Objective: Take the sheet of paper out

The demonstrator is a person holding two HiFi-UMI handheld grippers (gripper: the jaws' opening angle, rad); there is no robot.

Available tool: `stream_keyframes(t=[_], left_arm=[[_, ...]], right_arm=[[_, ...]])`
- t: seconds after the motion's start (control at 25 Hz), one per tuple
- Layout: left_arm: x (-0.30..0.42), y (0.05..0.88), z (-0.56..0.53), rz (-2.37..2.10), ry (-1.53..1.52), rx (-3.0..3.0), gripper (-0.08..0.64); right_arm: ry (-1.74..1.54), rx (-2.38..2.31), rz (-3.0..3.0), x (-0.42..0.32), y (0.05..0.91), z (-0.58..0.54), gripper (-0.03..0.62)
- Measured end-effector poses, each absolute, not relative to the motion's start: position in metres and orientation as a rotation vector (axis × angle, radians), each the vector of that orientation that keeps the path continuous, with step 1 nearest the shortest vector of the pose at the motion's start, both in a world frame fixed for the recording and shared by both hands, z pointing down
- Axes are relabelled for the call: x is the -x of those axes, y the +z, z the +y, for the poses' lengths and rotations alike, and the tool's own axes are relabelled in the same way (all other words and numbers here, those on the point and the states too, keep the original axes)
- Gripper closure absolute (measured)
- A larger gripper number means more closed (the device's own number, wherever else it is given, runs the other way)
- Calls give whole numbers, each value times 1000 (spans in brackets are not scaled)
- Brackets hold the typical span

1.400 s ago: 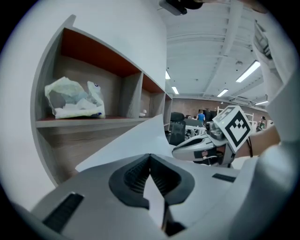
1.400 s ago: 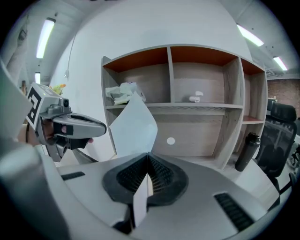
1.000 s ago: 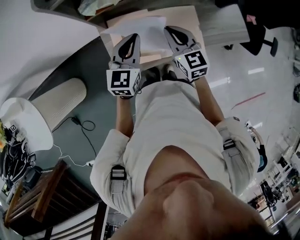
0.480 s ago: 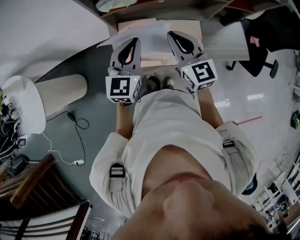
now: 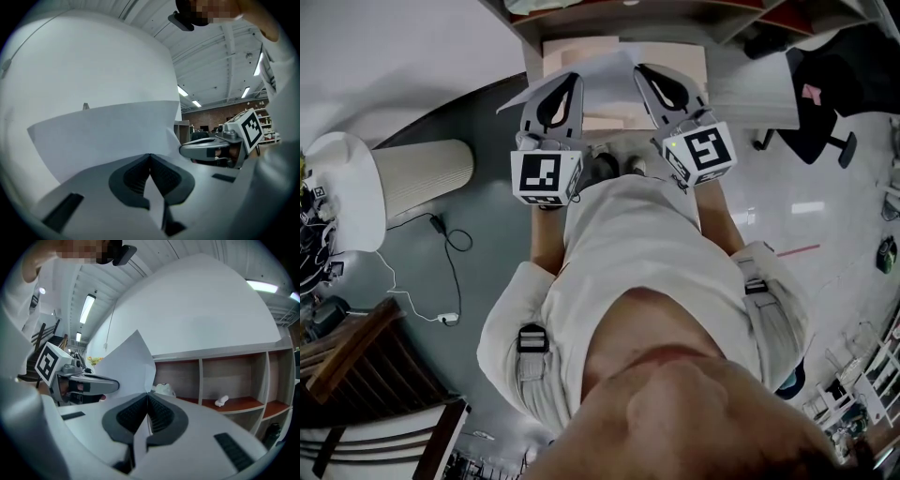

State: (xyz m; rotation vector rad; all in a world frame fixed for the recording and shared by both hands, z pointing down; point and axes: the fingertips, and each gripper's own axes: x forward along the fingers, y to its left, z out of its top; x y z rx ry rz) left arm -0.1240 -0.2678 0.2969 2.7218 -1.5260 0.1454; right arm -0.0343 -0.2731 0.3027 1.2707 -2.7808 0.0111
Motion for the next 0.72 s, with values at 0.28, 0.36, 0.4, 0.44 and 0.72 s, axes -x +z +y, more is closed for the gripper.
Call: stream_keyframes(t=[0.28,0.36,0.4,0.44,0.72], left_arm=[[122,297,-271,-1510,129,-2718,549],[121,297,-271,-1508,129,-2720,549],[120,298,-272,-1506,131,-2721,549],[120,298,-272,-1503,132,-2722,549],[117,304,-277,-1484,148,-2717,549]], right_arm=[[-1,-1263,-2787,35,301,-272,571],[-2,-1264,-2785,35,301,-272,571],[-1,-1265,-2784,35,301,-272,571],[1,-1267,-2784,35,302,-272,571],[2,-1268,-2779,34,304,-277,572]])
